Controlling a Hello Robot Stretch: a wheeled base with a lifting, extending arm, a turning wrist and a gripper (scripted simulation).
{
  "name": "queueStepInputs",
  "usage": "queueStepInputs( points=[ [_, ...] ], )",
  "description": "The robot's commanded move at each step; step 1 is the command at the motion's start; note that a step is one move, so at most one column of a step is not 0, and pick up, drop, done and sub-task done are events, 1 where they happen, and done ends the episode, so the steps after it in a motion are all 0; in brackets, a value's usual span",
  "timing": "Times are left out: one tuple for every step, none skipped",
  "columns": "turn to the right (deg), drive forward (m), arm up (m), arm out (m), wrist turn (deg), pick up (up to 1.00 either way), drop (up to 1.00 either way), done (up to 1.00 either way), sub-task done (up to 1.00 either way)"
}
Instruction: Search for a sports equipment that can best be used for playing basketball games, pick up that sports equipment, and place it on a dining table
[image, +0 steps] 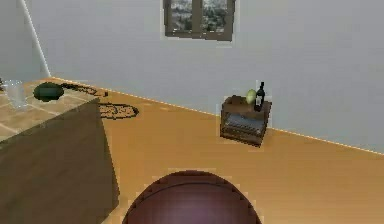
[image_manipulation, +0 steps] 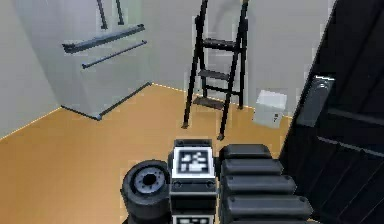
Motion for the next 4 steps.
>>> queueStepInputs(
  points=[
    [0.0, 1.0, 0.0, 0.0, 0.0, 0.0, 0.0, 0.0, 0.0],
    [-9.0, 0.0, 0.0, 0.0, 0.0, 0.0, 0.0, 0.0, 0.0],
    [0.0, 0.45, 0.0, 0.0, 0.0, 0.0, 0.0, 0.0, 0.0],
    [-45.0, 0.0, 0.0, 0.0, 0.0, 0.0, 0.0, 0.0, 0.0]
  ],
)
